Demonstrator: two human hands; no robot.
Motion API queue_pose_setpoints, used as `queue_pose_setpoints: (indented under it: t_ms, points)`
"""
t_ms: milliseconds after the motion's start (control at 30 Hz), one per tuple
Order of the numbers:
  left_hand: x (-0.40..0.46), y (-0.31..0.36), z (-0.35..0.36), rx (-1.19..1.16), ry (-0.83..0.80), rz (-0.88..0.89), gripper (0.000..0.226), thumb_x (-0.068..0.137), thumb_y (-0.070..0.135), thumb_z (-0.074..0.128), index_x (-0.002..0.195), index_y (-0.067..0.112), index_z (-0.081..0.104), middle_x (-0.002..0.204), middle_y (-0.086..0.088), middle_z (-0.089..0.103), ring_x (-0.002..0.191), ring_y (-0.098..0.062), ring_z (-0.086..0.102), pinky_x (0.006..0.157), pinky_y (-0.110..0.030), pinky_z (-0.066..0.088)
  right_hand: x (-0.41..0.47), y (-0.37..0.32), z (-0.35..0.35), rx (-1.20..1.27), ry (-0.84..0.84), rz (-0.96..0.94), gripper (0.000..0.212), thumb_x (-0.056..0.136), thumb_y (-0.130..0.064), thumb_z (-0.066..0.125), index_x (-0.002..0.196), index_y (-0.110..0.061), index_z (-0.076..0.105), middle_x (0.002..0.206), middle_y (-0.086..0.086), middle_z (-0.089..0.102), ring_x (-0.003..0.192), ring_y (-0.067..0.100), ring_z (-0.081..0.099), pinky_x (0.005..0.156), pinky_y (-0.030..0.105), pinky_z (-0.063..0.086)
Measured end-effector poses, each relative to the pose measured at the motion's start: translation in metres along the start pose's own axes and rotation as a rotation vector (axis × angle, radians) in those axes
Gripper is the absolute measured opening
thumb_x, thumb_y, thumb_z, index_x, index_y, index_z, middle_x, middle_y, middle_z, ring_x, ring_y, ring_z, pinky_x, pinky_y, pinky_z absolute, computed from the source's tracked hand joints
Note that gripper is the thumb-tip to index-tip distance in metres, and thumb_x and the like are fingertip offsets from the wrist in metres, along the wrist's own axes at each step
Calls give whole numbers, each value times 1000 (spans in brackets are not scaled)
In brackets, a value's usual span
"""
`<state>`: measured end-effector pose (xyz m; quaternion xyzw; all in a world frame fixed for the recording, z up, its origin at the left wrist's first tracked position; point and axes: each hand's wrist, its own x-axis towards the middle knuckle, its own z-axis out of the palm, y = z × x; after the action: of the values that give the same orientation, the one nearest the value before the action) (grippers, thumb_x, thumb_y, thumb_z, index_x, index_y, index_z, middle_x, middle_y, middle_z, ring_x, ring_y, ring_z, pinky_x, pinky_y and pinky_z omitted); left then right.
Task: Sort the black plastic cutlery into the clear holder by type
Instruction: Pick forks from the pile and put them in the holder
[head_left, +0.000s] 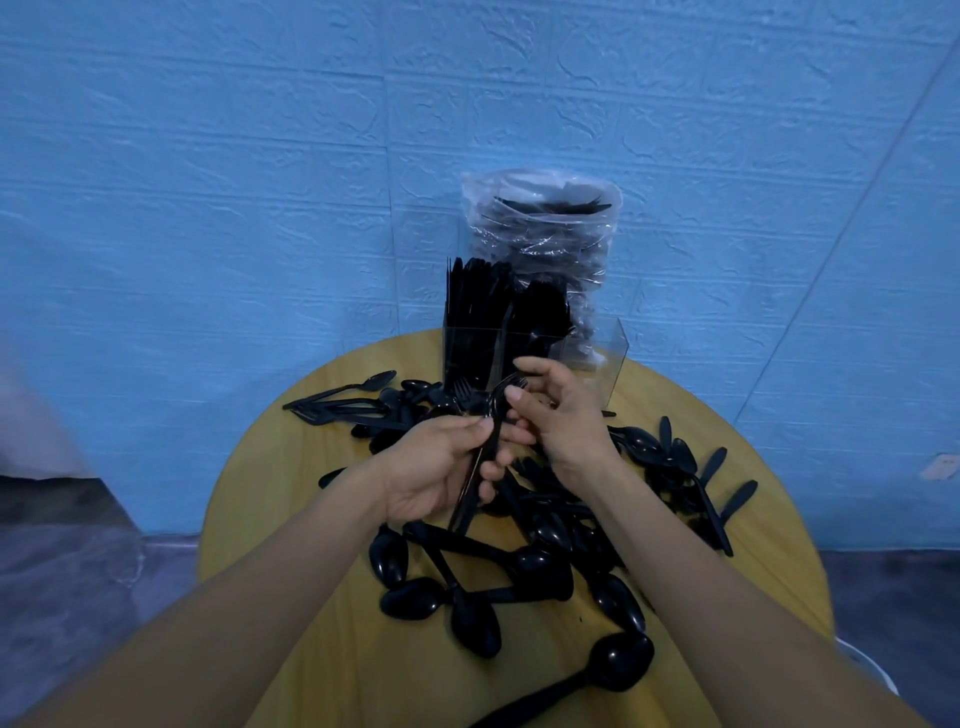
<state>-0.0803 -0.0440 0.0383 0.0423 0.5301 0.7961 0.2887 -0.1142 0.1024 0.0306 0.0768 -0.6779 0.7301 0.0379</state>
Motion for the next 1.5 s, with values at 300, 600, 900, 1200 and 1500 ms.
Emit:
queue_pose_setpoints:
  t_ms: [300,600,900,1200,1500]
  points:
    - [1,-8,-6,541,192,50,28,102,28,33,106,12,55,82,-2,54,69,-10,51,62,-23,48,6,-3,-1,-358,-1,-66,25,90,1,57,78,-20,63,64,-8,59,47,-4,51,52,11,43]
    - [4,-17,-37,544,510,272,26,103,10,28,93,16,51,68,1,39,56,-8,33,47,-15,30,21,19,4,-593,20,-36,20,95,-15,55,113,-12,61,90,-2,58,85,11,55,71,14,41]
    - [24,-24,-60,386,657,434,22,101,5,32,103,7,53,71,-3,50,49,0,49,48,-16,45,40,45,24,-1124,-104,68,35,88,-23,65,117,-4,57,121,14,52,108,29,54,84,33,45]
    - [25,-37,-62,416,653,551,22,101,7,35,104,13,56,72,-1,54,54,-1,49,51,-18,43,37,43,22,-1051,-62,107,12,87,-2,58,97,3,62,97,13,61,89,27,59,76,35,49]
    - [22,-39,-60,414,619,554,22,100,8,35,102,16,55,73,-1,53,53,0,48,51,-17,42,47,40,20,-1285,-259,-128,35,89,0,51,122,-10,54,116,10,49,105,28,53,83,40,49]
